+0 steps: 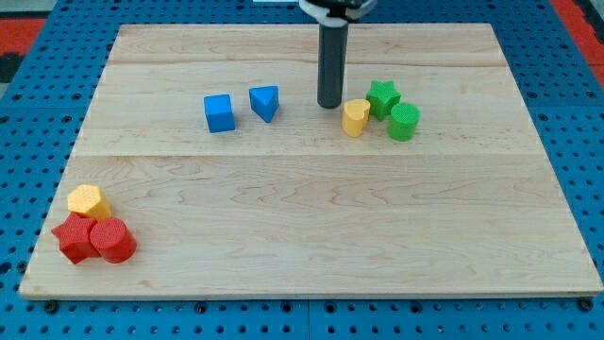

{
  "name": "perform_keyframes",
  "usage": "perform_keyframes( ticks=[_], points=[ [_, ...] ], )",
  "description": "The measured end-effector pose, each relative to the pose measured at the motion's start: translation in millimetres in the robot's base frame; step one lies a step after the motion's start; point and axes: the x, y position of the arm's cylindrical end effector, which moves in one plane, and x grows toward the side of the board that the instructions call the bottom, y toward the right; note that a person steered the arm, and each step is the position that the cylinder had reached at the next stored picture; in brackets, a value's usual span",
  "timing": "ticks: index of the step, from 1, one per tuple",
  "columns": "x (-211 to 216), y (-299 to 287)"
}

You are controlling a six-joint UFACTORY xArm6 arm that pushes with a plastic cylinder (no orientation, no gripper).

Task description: Slide the yellow heart into the group of blocks

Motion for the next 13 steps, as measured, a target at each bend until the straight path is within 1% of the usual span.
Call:
perform_keyframes(
  ticks=[1, 3, 4, 5, 6, 7, 8, 9, 10, 11, 12, 13],
  points=[
    [5, 16],
    [118, 25],
    [109, 20],
    [80, 13],
    [68, 24],
    [74, 67],
    [111, 78],
    [142, 61],
    [143, 73],
    [155, 112],
    [168, 73],
    [168, -3]
  ],
)
